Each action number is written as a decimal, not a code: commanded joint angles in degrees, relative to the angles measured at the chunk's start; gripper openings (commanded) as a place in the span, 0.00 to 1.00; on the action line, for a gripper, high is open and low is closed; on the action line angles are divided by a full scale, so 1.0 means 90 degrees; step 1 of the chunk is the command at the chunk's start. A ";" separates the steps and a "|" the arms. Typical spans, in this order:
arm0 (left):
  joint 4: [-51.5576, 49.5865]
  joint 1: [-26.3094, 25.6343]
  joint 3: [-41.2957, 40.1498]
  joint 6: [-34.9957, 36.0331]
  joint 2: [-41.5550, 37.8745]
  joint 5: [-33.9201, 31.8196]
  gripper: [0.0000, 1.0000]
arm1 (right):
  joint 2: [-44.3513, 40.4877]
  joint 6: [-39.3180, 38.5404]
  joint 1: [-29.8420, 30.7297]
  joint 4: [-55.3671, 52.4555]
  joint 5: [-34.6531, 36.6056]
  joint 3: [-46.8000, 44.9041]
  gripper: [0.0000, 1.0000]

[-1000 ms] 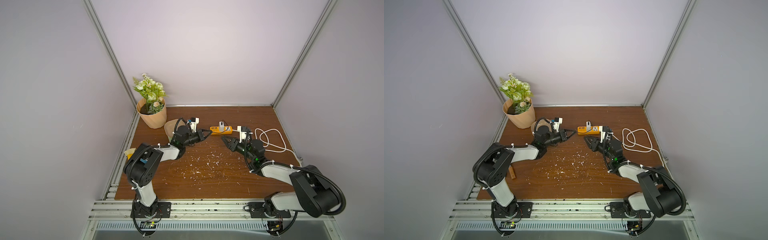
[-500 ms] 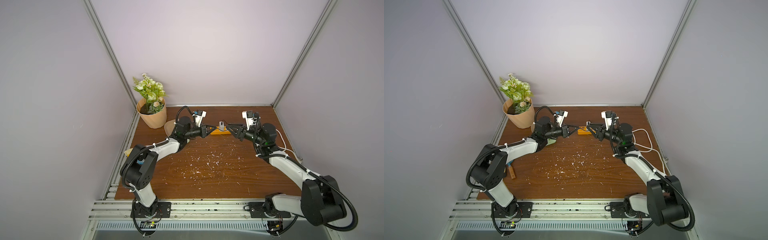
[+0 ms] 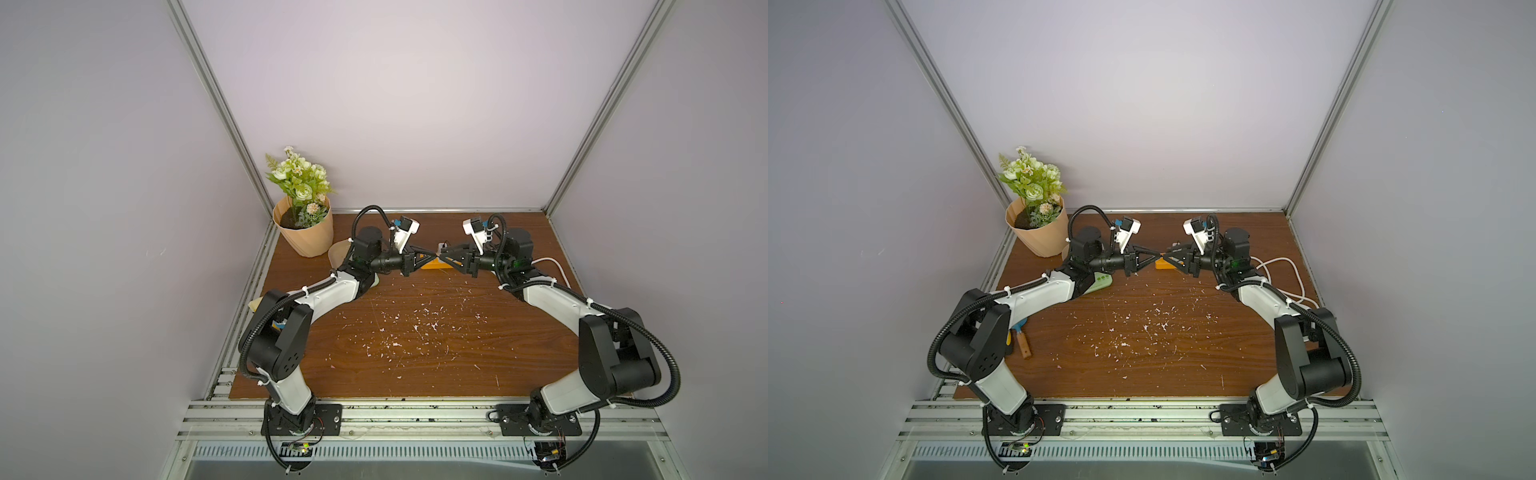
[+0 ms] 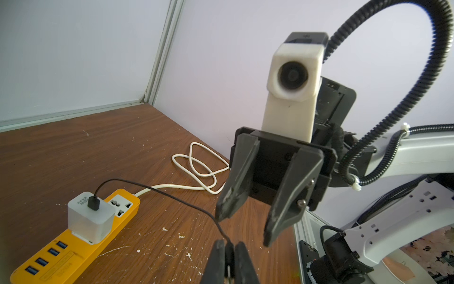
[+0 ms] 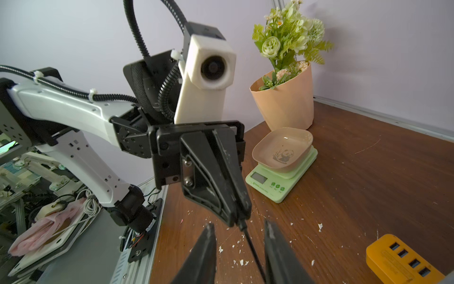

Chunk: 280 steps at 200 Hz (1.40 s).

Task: Charge the electronic scale
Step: Pick up the charging cable from the center of the board.

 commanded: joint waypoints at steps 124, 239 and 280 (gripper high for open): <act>-0.0083 -0.0056 0.0347 0.0584 -0.0223 0.0574 0.05 | 0.0035 -0.2080 -0.0017 -0.1057 -0.0745 0.0617 0.33; -0.0071 -0.0240 0.0399 0.0625 -0.0276 0.0591 0.05 | -0.0072 -0.2590 0.0114 -0.1564 -0.0594 0.0752 0.19; -0.0043 -0.0262 0.0372 0.0645 -0.0341 0.0594 0.06 | -0.0156 -0.2624 0.0123 -0.1566 -0.0601 0.0710 0.09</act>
